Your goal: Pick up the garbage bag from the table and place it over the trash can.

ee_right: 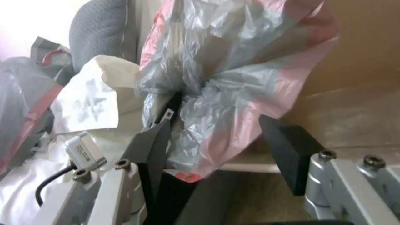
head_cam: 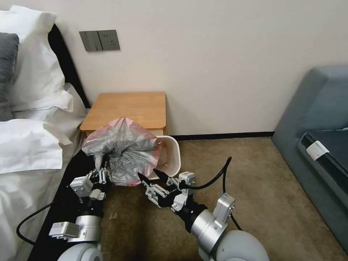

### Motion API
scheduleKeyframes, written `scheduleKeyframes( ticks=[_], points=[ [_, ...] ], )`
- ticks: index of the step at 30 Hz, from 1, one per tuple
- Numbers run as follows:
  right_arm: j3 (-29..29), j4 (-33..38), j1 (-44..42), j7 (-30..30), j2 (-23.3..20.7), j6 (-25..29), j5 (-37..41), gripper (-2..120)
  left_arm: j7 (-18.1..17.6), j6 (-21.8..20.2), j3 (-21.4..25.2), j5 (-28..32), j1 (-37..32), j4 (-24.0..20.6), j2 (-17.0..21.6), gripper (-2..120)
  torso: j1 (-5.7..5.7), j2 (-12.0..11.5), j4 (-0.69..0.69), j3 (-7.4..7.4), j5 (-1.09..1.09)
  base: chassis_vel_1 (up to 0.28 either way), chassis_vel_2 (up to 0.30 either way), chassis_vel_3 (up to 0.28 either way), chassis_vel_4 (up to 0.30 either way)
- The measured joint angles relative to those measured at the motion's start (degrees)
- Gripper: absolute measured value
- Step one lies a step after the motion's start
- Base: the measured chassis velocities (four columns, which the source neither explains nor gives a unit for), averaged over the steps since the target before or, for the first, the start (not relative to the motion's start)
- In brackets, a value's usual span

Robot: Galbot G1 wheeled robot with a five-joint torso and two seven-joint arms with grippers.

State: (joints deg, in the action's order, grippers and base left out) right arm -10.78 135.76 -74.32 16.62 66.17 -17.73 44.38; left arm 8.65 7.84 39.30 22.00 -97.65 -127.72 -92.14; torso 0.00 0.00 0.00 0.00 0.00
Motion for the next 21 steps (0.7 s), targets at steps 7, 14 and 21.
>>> scheduleKeyframes(
  ticks=[7,14,21],
  points=[
    [-0.22,-1.19,0.42,-0.03,0.72,-0.01,-1.37,58,0.0,0.11,0.26,0.01,-0.44,-0.29,0.0,9,0.0,0.0,0.0,0.0,0.0,0.0,0.0,0.0,0.0],
    [0.89,0.83,-1.24,-0.14,-0.48,0.14,-1.54,58,-0.02,0.12,0.44,0.26,-0.25,-0.26,0.0,9,0.0,0.0,0.0,0.0,0.0,0.0,0.0,0.0,0.0],
    [1.02,0.27,-1.61,-0.18,-0.26,0.42,-1.65,58,-0.03,0.13,0.18,0.33,-0.3,-0.75,0.0,9,0.0,0.0,0.0,0.0,0.0,0.0,0.0,0.0,0.0]
  ],
)
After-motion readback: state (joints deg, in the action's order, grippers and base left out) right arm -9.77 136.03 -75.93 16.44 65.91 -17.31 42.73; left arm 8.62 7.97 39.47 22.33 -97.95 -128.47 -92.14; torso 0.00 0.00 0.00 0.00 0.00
